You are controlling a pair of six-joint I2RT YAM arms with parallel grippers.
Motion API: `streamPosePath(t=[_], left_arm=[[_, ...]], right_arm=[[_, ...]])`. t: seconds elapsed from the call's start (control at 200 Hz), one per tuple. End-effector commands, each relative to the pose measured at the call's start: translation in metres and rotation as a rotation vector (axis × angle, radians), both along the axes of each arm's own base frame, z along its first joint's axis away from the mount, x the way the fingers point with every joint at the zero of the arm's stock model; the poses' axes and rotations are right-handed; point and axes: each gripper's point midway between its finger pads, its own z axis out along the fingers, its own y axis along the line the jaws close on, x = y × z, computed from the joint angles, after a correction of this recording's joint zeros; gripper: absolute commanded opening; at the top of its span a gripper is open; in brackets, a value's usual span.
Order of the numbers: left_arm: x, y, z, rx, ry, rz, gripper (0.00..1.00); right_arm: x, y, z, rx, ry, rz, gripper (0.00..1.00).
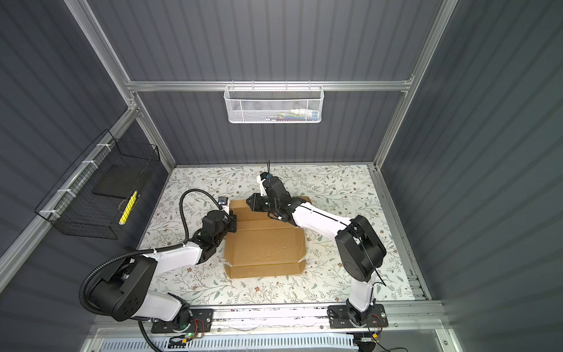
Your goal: Fold the paper box
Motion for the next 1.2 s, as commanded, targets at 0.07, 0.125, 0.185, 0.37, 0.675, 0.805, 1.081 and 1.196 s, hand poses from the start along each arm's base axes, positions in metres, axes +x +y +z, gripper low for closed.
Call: streamPosePath(t=[0.07,0.125,0.185,0.37,0.675,0.805,1.081,1.196], left_arm=[[0.005,-0.002,0.002,-0.013,-0.005,0.01,0.06],[0.005,-0.002,0.001,-0.012,-0.001,0.013,0.06],[0.006,-0.002,0.0,-0.012,0.0,0.014,0.07],[0.006,-0.002,-0.003,-0.019,0.009,0.019,0.13],[0.008,-0.003,-0.005,-0.037,0.008,0.028,0.28],[0.01,-0.003,-0.006,-0.045,0.007,0.038,0.32],[0.016,-0.001,-0.016,-0.052,0.013,0.075,0.32],[0.02,0.002,-0.017,-0.051,0.004,0.103,0.3]], right_arm=[[0.006,0.0,-0.016,-0.012,0.026,-0.013,0.22],[0.007,-0.001,-0.02,-0.015,0.035,-0.015,0.22],[0.008,-0.001,-0.023,-0.015,0.043,-0.017,0.21],[0.009,-0.002,-0.029,-0.021,0.054,-0.018,0.21],[0.009,-0.005,-0.032,-0.036,0.054,-0.023,0.21],[0.009,-0.005,-0.033,-0.036,0.057,-0.024,0.2],[0.009,-0.005,-0.031,-0.038,0.055,-0.024,0.2],[0.009,-0.006,-0.031,-0.038,0.056,-0.025,0.2]])
